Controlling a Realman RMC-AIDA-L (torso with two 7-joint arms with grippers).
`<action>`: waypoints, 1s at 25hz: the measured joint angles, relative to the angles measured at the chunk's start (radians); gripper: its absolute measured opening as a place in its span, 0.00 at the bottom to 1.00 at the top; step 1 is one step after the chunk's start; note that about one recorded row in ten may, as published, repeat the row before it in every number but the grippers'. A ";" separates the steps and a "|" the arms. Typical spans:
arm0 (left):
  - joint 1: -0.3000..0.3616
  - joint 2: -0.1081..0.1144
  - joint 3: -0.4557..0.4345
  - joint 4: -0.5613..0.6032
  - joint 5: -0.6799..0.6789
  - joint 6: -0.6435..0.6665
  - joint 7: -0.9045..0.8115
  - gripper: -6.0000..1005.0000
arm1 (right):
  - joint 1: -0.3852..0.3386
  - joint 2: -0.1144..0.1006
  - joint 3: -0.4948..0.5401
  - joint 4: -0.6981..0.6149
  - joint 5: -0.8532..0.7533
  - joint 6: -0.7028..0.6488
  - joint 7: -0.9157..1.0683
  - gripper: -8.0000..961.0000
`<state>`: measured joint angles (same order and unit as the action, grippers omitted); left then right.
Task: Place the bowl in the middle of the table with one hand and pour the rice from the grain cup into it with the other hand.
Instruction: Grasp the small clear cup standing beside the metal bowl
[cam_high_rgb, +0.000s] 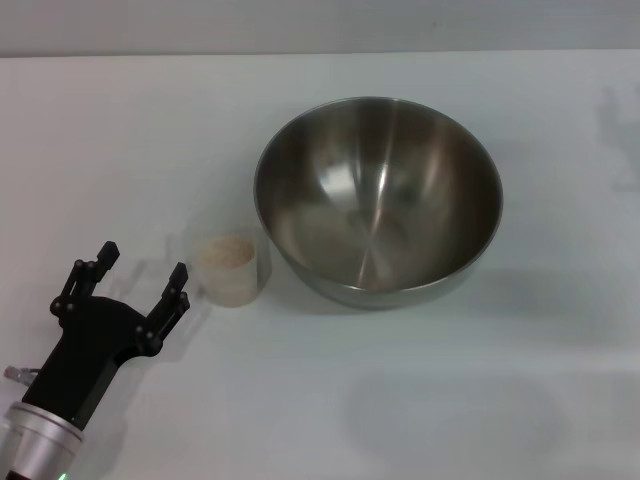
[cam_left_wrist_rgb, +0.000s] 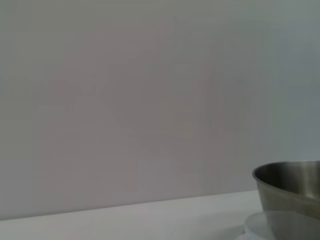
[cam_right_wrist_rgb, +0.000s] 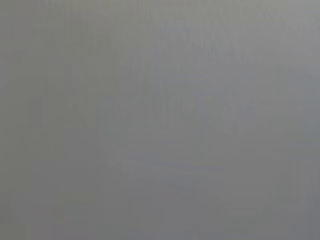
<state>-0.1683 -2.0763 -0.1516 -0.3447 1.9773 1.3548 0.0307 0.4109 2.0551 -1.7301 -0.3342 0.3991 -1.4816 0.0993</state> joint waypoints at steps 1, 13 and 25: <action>-0.004 0.000 -0.002 0.000 0.000 -0.007 0.000 0.76 | 0.002 0.000 0.000 0.001 -0.001 0.000 0.000 0.40; -0.061 -0.001 -0.041 0.019 -0.009 -0.095 0.009 0.75 | 0.009 -0.001 0.000 0.017 -0.001 -0.003 0.000 0.40; -0.088 -0.001 -0.105 0.019 -0.009 -0.122 0.010 0.74 | 0.011 0.003 0.000 0.017 -0.001 -0.004 0.000 0.40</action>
<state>-0.2567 -2.0777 -0.2567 -0.3252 1.9680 1.2332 0.0407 0.4222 2.0576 -1.7302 -0.3175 0.3985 -1.4861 0.0997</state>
